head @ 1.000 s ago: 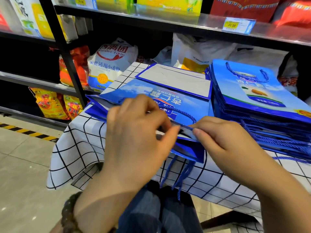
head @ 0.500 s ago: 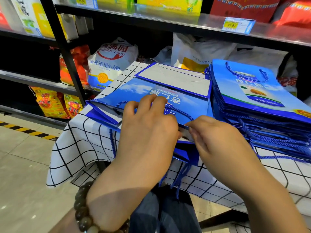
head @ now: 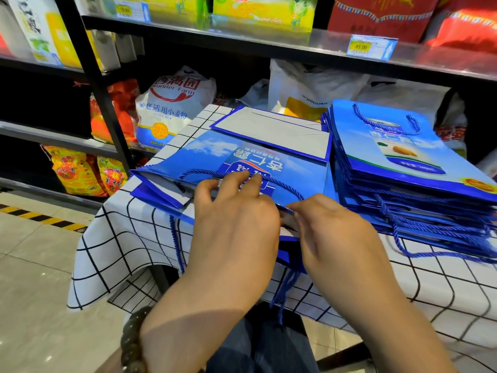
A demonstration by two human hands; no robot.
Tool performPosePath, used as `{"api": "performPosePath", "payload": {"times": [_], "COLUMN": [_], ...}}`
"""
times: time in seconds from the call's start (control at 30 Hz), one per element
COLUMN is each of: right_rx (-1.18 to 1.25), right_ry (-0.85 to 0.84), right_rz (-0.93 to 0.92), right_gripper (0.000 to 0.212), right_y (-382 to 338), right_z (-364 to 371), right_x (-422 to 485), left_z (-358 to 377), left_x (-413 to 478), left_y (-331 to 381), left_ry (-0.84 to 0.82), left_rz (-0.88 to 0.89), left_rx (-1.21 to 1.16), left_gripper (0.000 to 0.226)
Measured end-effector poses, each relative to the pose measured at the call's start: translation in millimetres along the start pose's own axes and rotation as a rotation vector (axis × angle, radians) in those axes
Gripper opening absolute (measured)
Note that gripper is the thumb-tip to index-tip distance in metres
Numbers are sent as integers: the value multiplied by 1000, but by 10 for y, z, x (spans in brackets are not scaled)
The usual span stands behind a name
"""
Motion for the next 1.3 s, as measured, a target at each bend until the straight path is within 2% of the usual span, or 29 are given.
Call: {"api": "performPosePath", "payload": {"times": [0.2, 0.3, 0.4, 0.47, 0.57, 0.67, 0.73, 0.8, 0.93, 1.07, 1.13, 1.17, 1.23, 1.3], "right_rx": [28, 61, 235, 354, 323, 325, 283, 218, 208, 353, 386, 389, 401, 506], "right_ry": [0, -43, -155, -222, -351, -342, -336, -294, -151, -116, -40, 32, 245, 474], "right_rz": [24, 39, 84, 94, 62, 53, 43, 50, 143, 149, 131, 125, 113, 132], "right_gripper": [23, 39, 46, 41, 29, 13, 11, 13, 15, 20, 15, 7, 13, 7], "right_y": [44, 81, 148, 169, 143, 144, 139, 155, 256, 283, 305, 320, 343, 378], "right_z": [11, 16, 86, 159, 336, 345, 350, 349, 246, 231, 176, 104, -113, -310], "right_x": [-1, -15, -11, 2, 21, 75, 98, 117, 122, 110, 95, 86, 21, -95], "left_z": [53, -14, -36, -50, -30, -2, 7, 39, 83, 110, 88, 61, -2, -48], "left_x": [-30, -58, -101, -134, -175, -199, -216, -226, -223, -182, -157, -135, -79, -20], "left_y": [62, 13, -32, -49, -76, -148, -236, -295, -283, -159, -92, -79, -72, -66], "left_ry": [-80, -79, -123, -109, -74, -109, -145, -162, -131, -89, -67, -57, -52, -40], "left_rz": [135, 205, 254, 279, 305, 261, 178, 141, 194, 274, 311, 316, 302, 277], "left_rx": [38, -24, -86, -134, -162, -254, -379, -402, -225, -108, -75, -75, -83, -89], "left_gripper": [21, 7, 26, 25, 24, 22, 22, 32, 31, 44, 49, 49, 46, 45]}}
Point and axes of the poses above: each hand's wrist, its own x-axis towards the middle knuckle, its own z-axis out of the palm, y = z × x, the point moved 10 cm from there along x, towards the middle knuckle, and after that the axes turned 3 degrees about -x, right-handed, at the moved point
